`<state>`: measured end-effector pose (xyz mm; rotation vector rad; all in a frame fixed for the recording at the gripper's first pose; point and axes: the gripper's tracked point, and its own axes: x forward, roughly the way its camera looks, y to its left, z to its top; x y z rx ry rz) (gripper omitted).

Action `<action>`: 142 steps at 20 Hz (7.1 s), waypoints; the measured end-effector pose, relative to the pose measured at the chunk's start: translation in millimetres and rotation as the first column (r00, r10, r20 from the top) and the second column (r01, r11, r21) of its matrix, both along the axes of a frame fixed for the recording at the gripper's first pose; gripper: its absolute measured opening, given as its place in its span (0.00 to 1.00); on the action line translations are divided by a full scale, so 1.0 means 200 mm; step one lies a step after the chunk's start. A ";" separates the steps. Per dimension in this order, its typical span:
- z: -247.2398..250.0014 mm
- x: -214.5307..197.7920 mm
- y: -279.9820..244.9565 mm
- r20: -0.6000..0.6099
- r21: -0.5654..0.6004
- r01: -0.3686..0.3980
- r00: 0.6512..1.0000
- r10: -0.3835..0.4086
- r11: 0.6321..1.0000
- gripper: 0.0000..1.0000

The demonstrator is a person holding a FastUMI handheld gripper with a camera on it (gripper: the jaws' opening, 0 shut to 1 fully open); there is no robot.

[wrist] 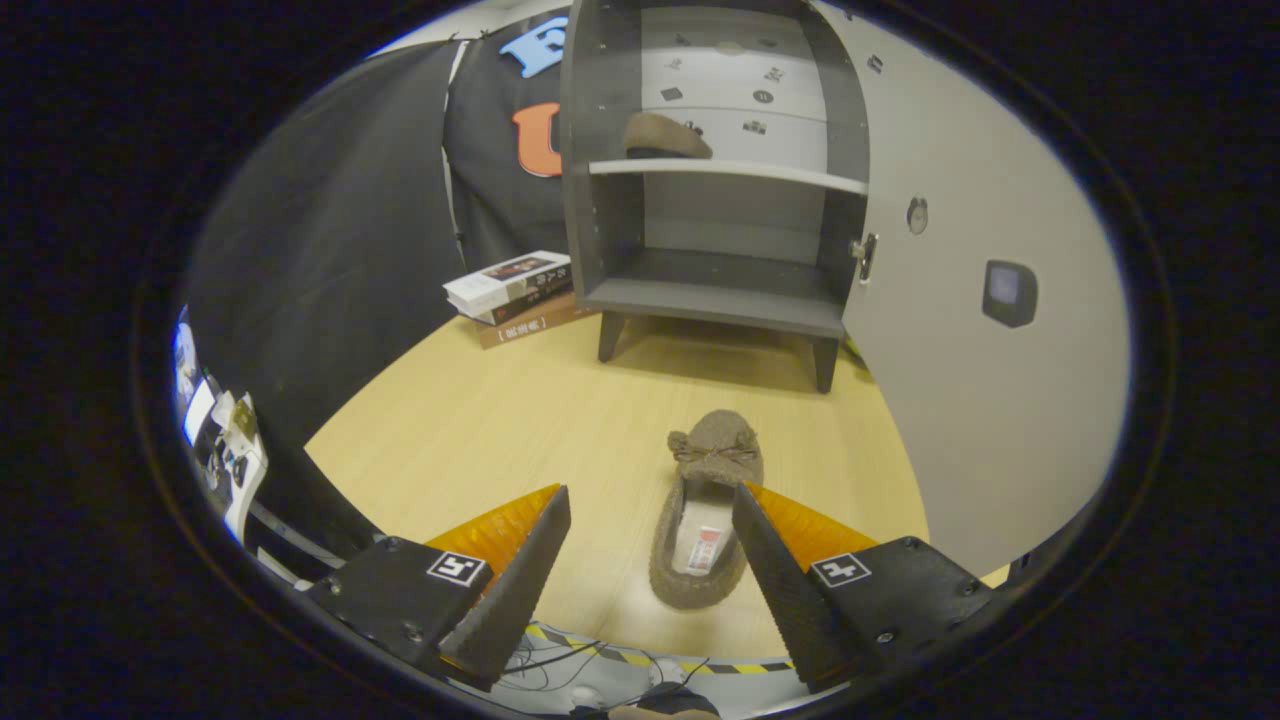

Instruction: Open the shoe cabinet door, grab the shoes and put them into the shoe cabinet, then close the shoe cabinet door.

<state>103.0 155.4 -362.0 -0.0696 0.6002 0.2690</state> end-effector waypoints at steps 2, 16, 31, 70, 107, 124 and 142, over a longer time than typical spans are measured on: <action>-0.11 0.08 0.01 -0.040 -0.008 0.008 0.999 -0.008 1.000 1.00; -0.50 0.49 0.11 -0.196 0.015 0.086 0.977 -0.081 0.996 0.99; -0.53 0.60 0.06 -0.209 -0.003 0.118 0.971 -0.116 0.993 0.11; 1.70 1.23 0.13 0.388 0.122 0.081 0.913 -0.123 0.989 0.07; 1.59 1.95 -0.02 0.138 0.116 0.288 0.943 -0.303 0.951 0.62; 2.04 0.39 0.08 0.522 0.134 0.085 0.841 -0.143 0.987 1.00; 1.96 -0.79 -0.86 0.568 0.166 0.179 0.786 -0.242 0.970 1.00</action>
